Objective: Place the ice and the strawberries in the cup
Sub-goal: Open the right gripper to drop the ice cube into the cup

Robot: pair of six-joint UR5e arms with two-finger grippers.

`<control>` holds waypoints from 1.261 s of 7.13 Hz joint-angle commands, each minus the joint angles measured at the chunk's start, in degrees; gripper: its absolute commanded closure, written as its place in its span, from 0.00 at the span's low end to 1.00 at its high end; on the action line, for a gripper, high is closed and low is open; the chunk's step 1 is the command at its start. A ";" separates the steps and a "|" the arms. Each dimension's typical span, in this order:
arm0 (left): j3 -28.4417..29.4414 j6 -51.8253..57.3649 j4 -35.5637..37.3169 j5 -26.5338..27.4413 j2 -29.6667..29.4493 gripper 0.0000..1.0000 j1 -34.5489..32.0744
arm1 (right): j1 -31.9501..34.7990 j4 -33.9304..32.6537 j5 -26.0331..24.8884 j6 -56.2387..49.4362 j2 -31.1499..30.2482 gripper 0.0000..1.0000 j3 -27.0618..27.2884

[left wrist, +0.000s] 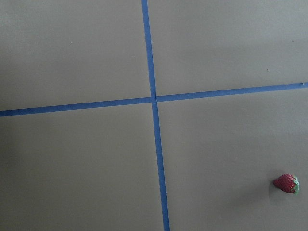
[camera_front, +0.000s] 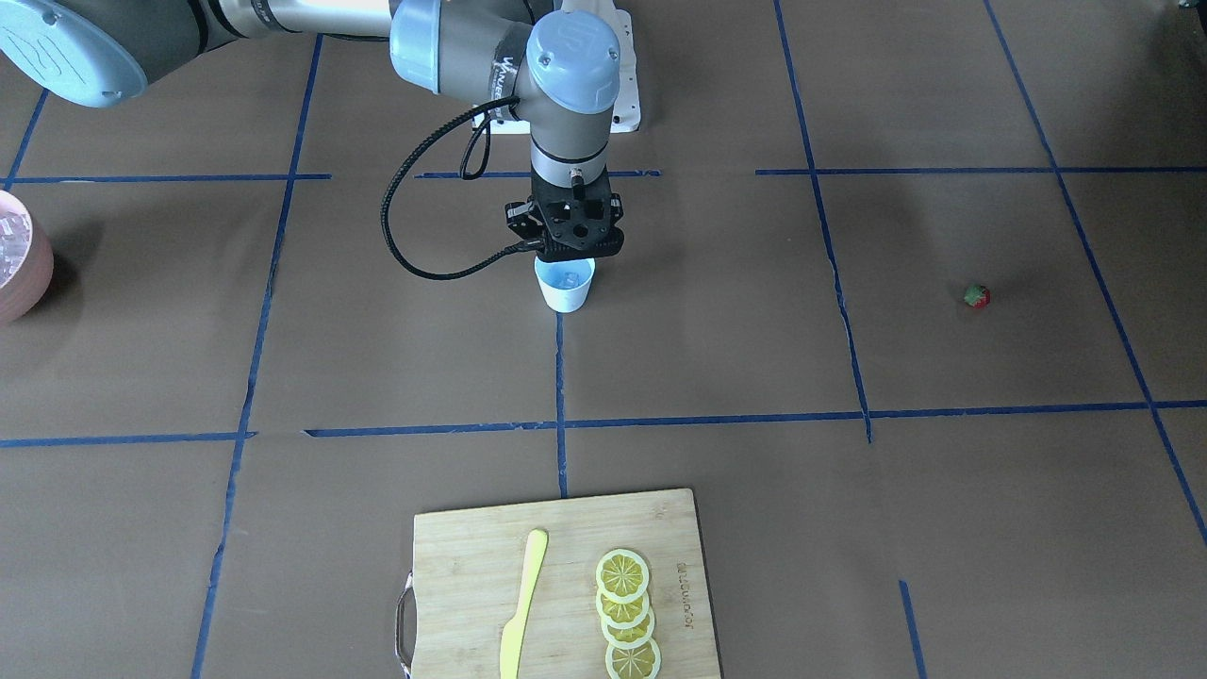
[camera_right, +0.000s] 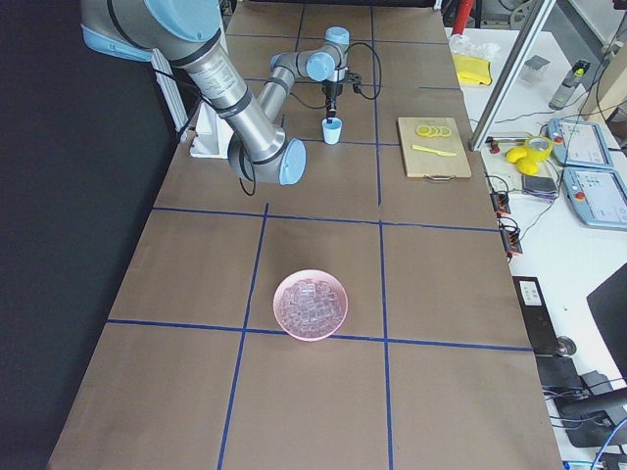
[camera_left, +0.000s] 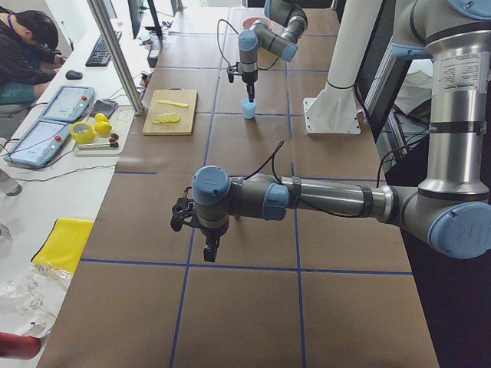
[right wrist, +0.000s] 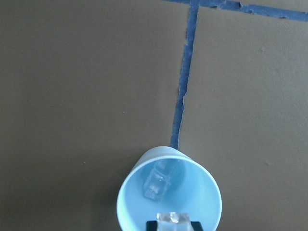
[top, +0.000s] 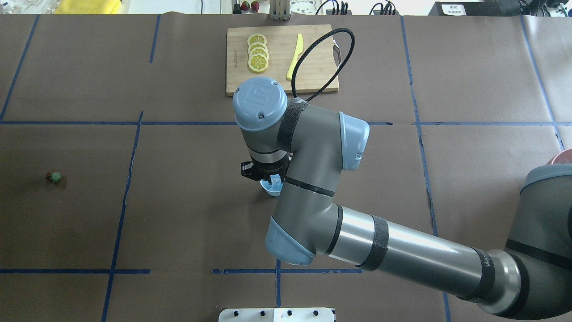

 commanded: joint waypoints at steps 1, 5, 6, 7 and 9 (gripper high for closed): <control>-0.08 -0.07 0.00 0.00 0.00 0.00 0.00 | -0.05 1.61 -0.02 0.00 0.00 0.65 -0.06; 0.01 -0.15 0.00 0.00 0.00 0.00 0.00 | 0.04 2.06 -0.20 0.00 -0.01 0.29 -0.06; -0.08 -0.15 0.00 0.00 -0.09 0.00 0.00 | 0.04 2.06 -0.20 -0.08 -0.09 0.13 0.03; -0.17 -0.33 -0.09 0.00 -0.09 0.00 0.00 | 0.12 2.06 -0.37 -0.09 -0.01 0.02 0.20; -0.95 -0.33 0.00 0.26 -0.44 0.00 0.70 | 2.13 1.80 -0.55 -0.17 -0.01 0.01 1.86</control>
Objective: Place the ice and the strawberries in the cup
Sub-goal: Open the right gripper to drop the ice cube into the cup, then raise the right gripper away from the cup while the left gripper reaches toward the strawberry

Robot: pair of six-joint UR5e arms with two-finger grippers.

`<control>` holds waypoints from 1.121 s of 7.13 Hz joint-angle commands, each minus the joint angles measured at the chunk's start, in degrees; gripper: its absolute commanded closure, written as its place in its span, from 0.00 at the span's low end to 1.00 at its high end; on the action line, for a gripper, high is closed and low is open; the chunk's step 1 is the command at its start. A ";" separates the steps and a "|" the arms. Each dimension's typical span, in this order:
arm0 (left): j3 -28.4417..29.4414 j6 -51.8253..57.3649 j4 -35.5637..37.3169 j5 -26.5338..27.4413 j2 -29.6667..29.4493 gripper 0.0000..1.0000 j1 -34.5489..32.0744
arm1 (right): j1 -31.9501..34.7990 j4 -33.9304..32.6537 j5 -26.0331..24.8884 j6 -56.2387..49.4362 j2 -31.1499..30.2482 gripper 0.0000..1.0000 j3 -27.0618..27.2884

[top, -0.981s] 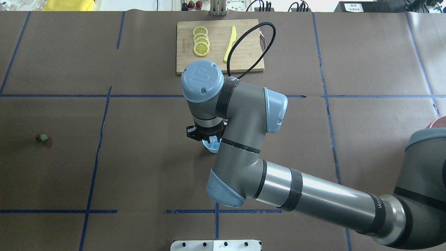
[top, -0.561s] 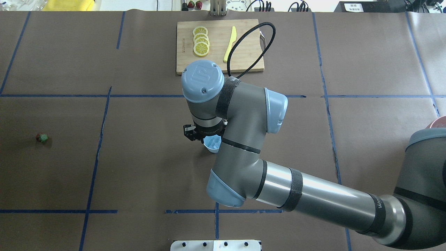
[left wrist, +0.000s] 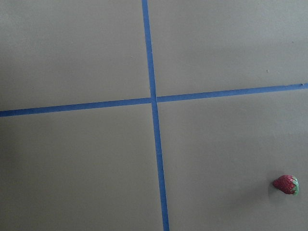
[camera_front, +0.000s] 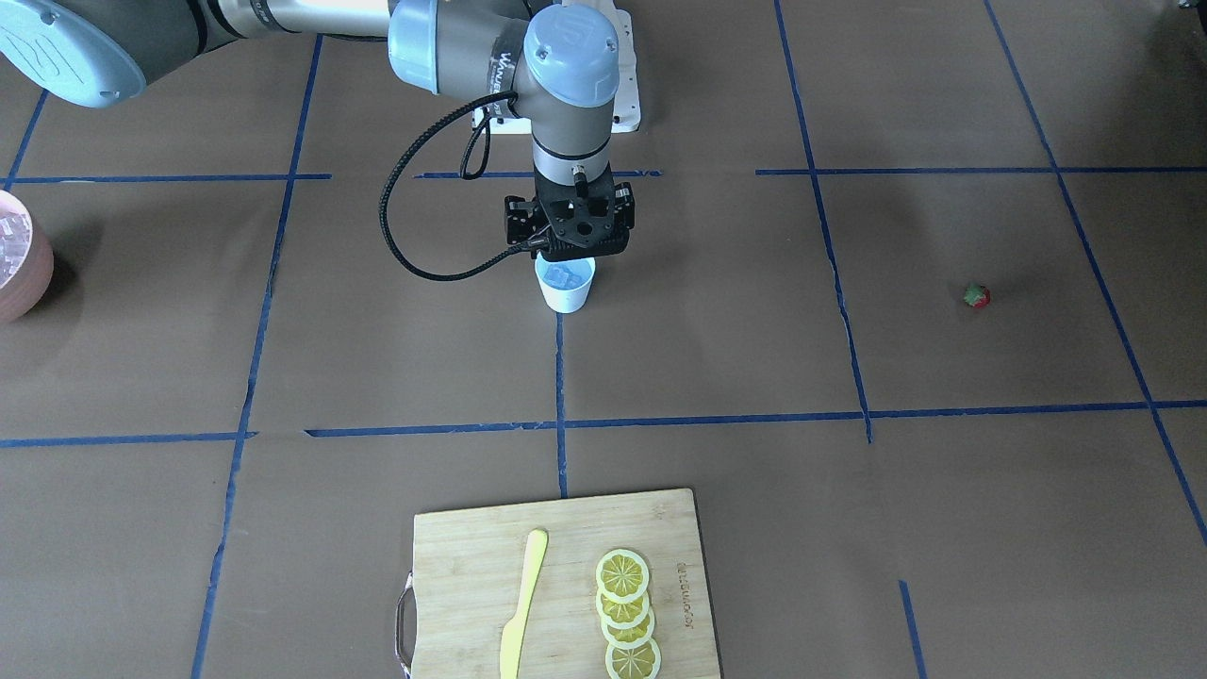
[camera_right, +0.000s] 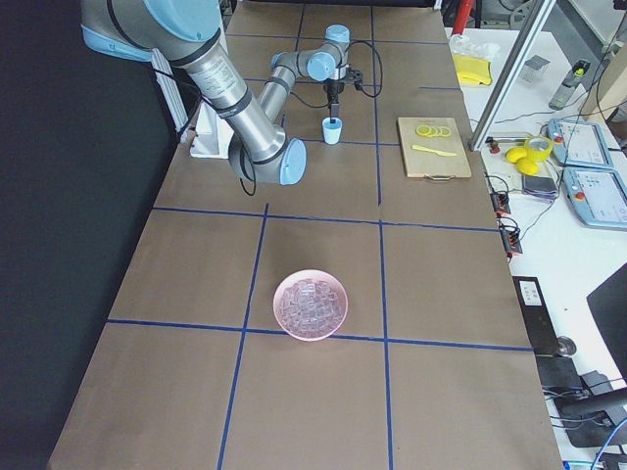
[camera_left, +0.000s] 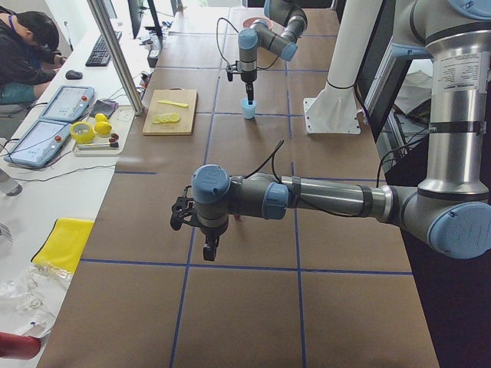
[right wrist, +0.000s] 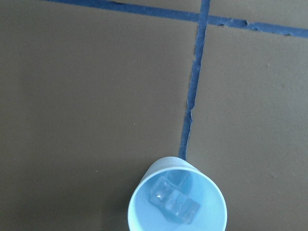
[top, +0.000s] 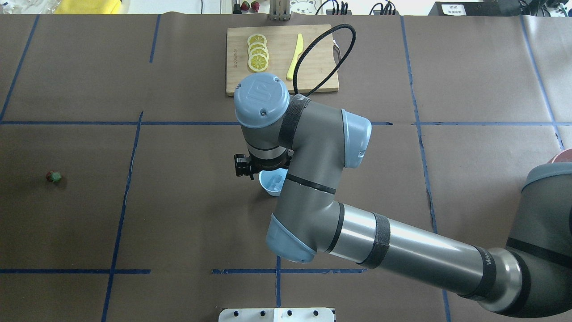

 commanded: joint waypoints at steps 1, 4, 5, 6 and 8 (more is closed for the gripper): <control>-1.19 -0.35 0.06 0.59 -0.05 0.00 2.82 | 3.41 -1.42 0.68 -0.16 -0.16 0.01 3.36; -1.55 -16.71 -13.05 2.18 1.43 0.00 9.22 | 10.44 -3.81 4.55 -1.21 -7.59 0.01 13.88; -1.55 -25.41 -21.30 2.70 3.71 0.00 13.61 | 12.81 -3.90 6.56 -3.56 -11.55 0.01 17.67; -1.55 -32.89 -26.61 4.97 4.43 0.00 17.74 | 15.53 -3.81 7.97 -8.11 -14.72 0.01 19.54; -1.55 -43.28 -31.55 10.50 4.44 0.00 25.57 | 19.24 -3.46 9.21 -17.08 -21.13 0.01 22.09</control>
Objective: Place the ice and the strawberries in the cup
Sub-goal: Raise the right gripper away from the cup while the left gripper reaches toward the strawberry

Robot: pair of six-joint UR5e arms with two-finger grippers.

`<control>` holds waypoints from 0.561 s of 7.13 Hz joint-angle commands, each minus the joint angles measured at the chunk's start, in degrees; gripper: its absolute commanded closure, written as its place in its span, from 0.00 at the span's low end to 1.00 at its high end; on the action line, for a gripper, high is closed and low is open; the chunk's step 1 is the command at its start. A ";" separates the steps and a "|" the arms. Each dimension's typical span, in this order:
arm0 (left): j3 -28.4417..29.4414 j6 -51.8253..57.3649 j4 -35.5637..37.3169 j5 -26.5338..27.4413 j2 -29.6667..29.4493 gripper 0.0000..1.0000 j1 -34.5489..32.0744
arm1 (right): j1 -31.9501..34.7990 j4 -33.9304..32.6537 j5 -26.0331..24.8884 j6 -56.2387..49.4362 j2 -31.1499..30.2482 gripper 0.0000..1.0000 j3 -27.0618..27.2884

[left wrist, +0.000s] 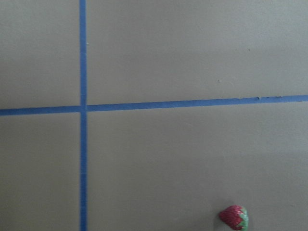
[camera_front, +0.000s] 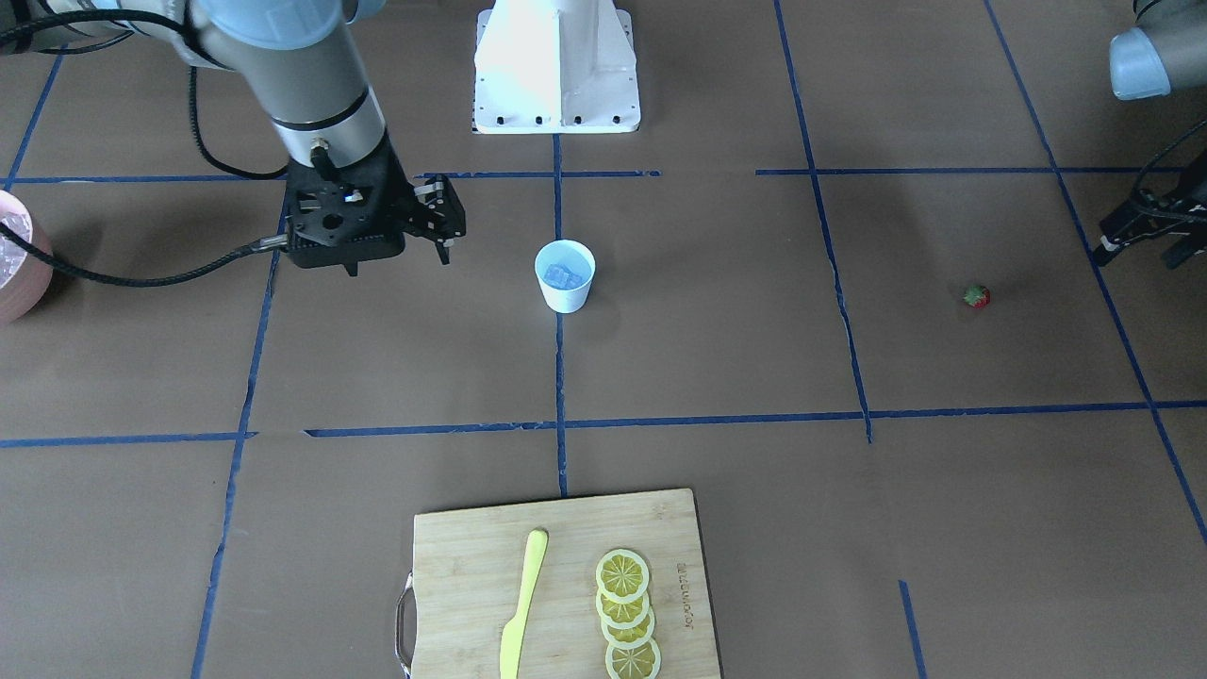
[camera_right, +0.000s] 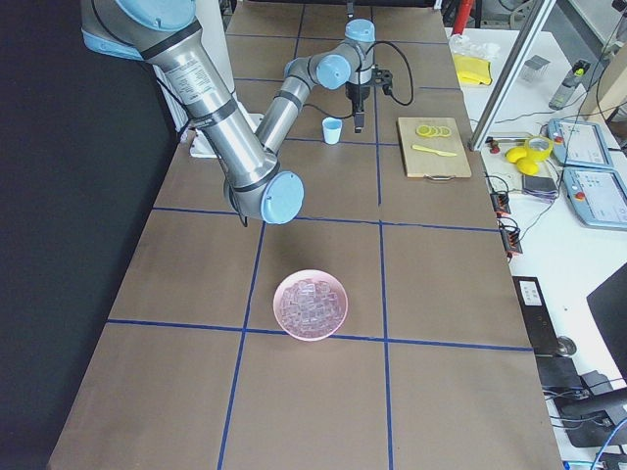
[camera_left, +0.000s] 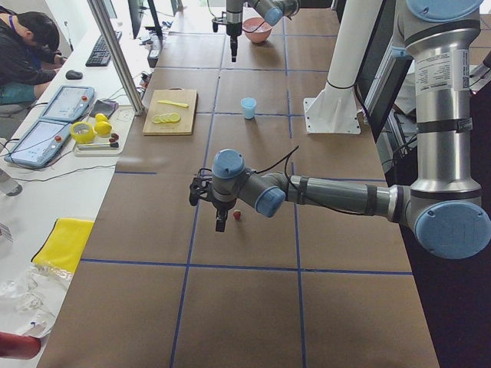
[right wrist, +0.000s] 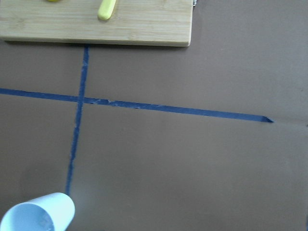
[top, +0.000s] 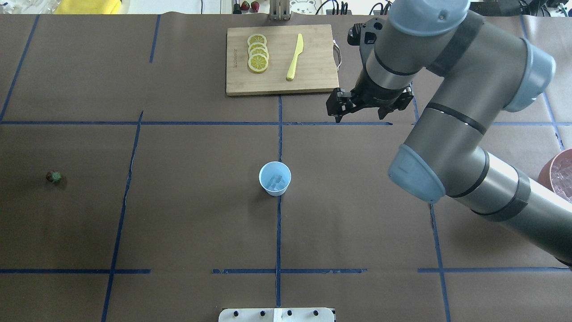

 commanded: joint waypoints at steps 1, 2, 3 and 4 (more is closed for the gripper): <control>0.08 -12.16 -6.49 6.27 0.17 0.00 9.02 | 4.20 0.46 0.99 -9.70 -8.04 0.01 4.04; 0.08 -15.08 -7.12 8.91 0.17 0.01 12.28 | 6.05 0.37 1.34 -13.32 -10.34 0.01 5.01; 0.78 -16.16 -8.09 10.85 0.17 0.01 14.58 | 8.59 0.46 3.69 -15.61 -12.02 0.01 5.02; 1.22 -17.21 -8.53 12.00 0.08 0.01 15.99 | 12.01 0.46 6.32 -19.55 -13.86 0.01 5.02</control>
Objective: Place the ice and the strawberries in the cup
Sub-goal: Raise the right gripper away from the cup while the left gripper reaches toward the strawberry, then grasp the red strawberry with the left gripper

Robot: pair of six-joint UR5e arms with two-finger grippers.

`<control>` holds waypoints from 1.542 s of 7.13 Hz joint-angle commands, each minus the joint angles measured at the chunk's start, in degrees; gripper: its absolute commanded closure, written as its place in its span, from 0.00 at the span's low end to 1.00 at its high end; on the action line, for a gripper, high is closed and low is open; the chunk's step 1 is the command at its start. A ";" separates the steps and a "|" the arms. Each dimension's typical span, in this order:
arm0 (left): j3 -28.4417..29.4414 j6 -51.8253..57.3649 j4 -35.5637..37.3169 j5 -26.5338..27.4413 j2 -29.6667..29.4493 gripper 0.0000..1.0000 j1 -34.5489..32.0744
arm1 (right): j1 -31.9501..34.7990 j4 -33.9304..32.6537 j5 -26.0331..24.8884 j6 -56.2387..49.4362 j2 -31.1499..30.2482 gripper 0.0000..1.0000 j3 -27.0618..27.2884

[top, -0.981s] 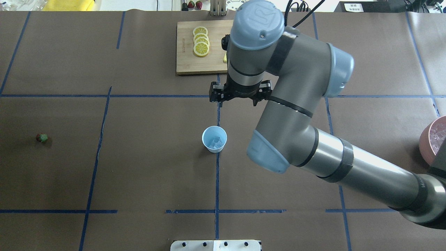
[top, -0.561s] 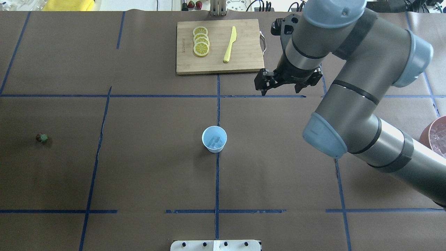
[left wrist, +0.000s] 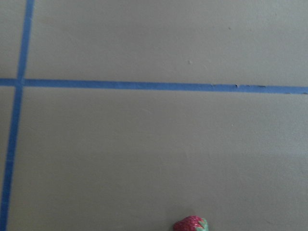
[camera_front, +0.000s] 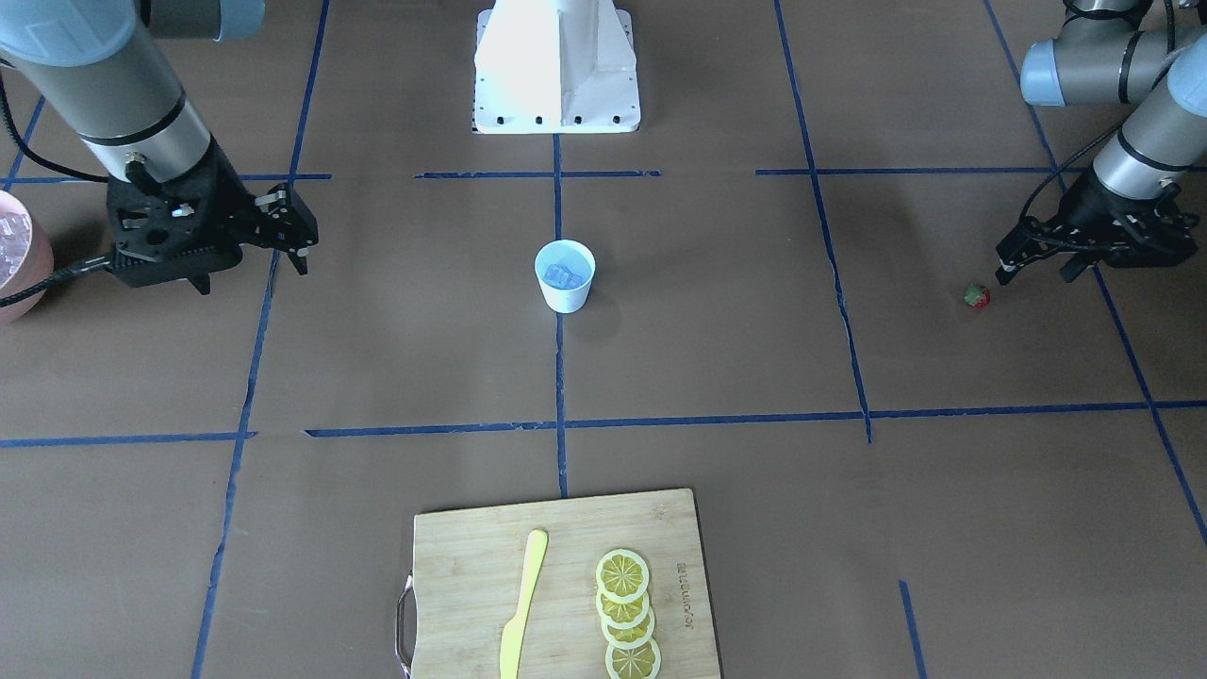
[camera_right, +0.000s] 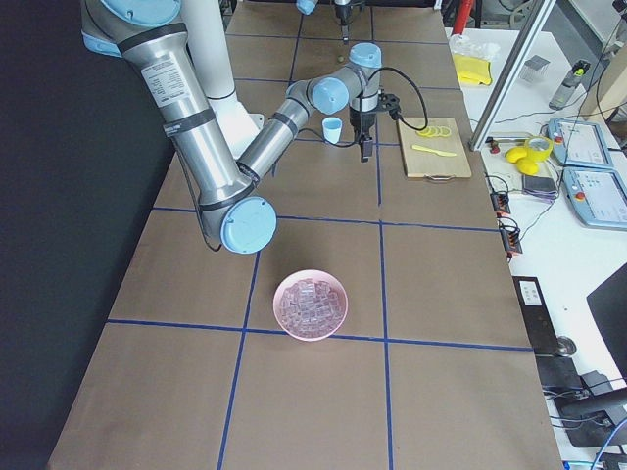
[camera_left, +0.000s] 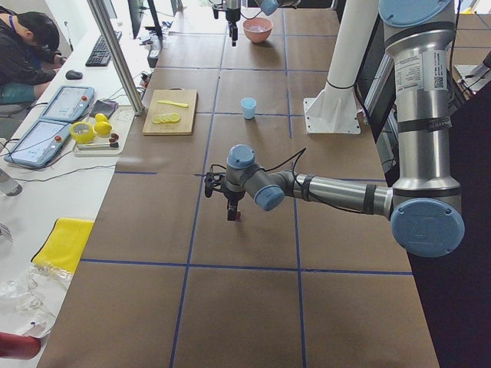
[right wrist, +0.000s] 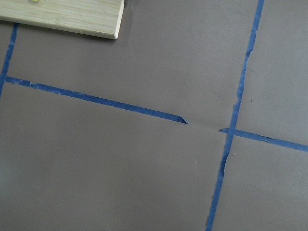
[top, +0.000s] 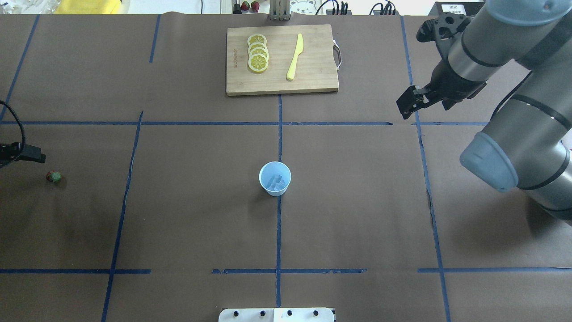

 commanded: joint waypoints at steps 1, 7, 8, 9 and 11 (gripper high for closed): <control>0.81 -2.59 -0.85 2.77 -0.42 0.01 3.74 | 6.56 0.03 4.18 -8.51 -4.64 0.01 0.21; 7.32 -3.82 -6.03 4.63 -3.06 0.03 6.04 | 11.86 0.03 4.64 -18.66 -9.58 0.01 -0.50; 7.23 -3.82 -6.04 4.54 -2.97 0.03 6.04 | 11.86 -0.06 4.64 -18.66 -9.58 0.01 -0.50; 7.14 -3.82 -6.04 4.36 -2.80 0.03 6.12 | 11.86 0.03 4.64 -18.66 -9.58 0.01 -0.50; 6.70 -3.82 -5.95 4.10 -2.27 0.05 6.21 | 11.86 0.03 4.55 -18.66 -9.58 0.01 -0.50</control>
